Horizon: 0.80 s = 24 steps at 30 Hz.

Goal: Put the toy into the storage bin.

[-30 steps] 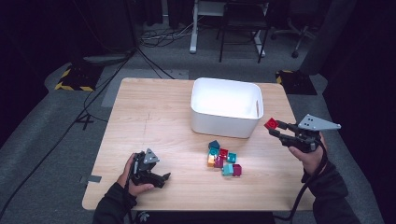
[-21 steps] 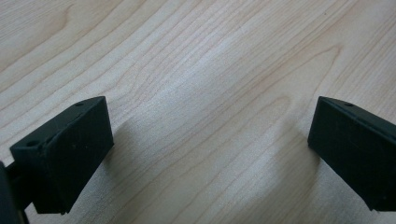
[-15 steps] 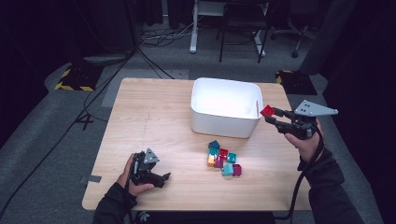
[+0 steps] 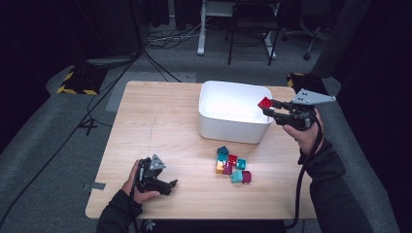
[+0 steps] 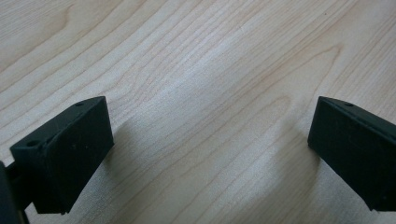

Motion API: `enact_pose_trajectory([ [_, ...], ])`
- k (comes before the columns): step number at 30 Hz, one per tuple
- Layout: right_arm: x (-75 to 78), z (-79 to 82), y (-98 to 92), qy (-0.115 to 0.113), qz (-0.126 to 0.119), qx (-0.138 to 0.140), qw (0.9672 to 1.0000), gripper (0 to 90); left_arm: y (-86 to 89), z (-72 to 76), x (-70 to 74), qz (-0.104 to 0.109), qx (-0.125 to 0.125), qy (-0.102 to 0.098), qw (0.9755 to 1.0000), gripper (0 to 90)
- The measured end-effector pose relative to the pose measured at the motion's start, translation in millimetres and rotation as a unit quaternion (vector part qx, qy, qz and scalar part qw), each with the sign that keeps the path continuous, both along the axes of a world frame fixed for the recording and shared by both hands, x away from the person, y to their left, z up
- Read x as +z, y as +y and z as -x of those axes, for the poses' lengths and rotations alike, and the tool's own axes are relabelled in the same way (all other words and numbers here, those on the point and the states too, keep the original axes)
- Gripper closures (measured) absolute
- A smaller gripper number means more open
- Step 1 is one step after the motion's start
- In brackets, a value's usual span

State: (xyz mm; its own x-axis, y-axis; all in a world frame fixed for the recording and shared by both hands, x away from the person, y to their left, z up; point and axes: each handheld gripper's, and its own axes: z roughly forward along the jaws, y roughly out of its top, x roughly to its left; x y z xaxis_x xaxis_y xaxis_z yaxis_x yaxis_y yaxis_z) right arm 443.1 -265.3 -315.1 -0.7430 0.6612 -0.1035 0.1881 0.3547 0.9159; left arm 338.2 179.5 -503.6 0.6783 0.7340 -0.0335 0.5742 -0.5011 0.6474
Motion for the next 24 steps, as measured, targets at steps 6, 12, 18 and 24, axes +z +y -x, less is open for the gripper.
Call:
enact_pose_trajectory([
  [6,-2.1,-14.9,11.3,0.007,-0.003,-0.006,1.0000,59.2,0.0,0.0,0.0,0.000,0.000,0.000,1.0000,0.3],
  [12,-7.4,-27.4,17.7,0.011,0.006,-0.015,0.9998,59.2,0.0,0.0,0.0,0.000,0.000,0.000,1.0000,0.3],
  [18,-10.9,-39.0,21.1,0.024,0.007,-0.025,0.9994,59.2,0.0,-0.1,-0.1,0.000,0.000,0.000,1.0000,0.3],
  [24,-13.8,-46.0,24.6,0.028,0.010,-0.027,0.9992,59.2,0.0,0.0,0.1,-0.001,0.001,-0.002,1.0000,0.3],
])
